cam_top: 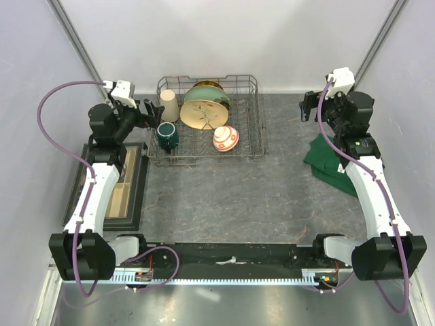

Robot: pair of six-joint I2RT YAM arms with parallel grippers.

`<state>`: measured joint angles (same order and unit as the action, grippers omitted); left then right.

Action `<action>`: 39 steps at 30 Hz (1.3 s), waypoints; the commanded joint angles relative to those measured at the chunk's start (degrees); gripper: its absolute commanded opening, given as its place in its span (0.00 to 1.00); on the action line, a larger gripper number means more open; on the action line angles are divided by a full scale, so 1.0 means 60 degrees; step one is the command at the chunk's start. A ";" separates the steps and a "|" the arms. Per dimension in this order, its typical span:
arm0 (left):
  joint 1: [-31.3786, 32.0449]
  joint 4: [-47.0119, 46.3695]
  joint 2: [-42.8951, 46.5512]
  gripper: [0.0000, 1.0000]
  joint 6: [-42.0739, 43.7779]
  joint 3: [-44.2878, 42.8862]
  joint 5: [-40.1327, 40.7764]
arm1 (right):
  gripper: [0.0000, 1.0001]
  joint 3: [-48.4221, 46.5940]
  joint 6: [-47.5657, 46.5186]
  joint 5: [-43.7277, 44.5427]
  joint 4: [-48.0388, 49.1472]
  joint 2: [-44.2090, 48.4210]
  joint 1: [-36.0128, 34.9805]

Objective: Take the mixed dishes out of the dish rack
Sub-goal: Pick up the plate from the dish rack.

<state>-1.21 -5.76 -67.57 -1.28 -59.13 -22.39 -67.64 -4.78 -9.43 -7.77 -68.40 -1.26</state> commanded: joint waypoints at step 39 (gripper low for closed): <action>0.1022 0.3626 -0.4469 0.96 0.8910 -0.5187 -0.4353 | 0.98 -0.0182 -0.2075 -0.1739 -0.1473 -0.0304 0.0004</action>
<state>4.64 15.64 -91.94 40.84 -86.72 -41.12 -67.07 -14.87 -18.28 -15.84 -69.71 -1.26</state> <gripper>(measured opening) 0.970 0.982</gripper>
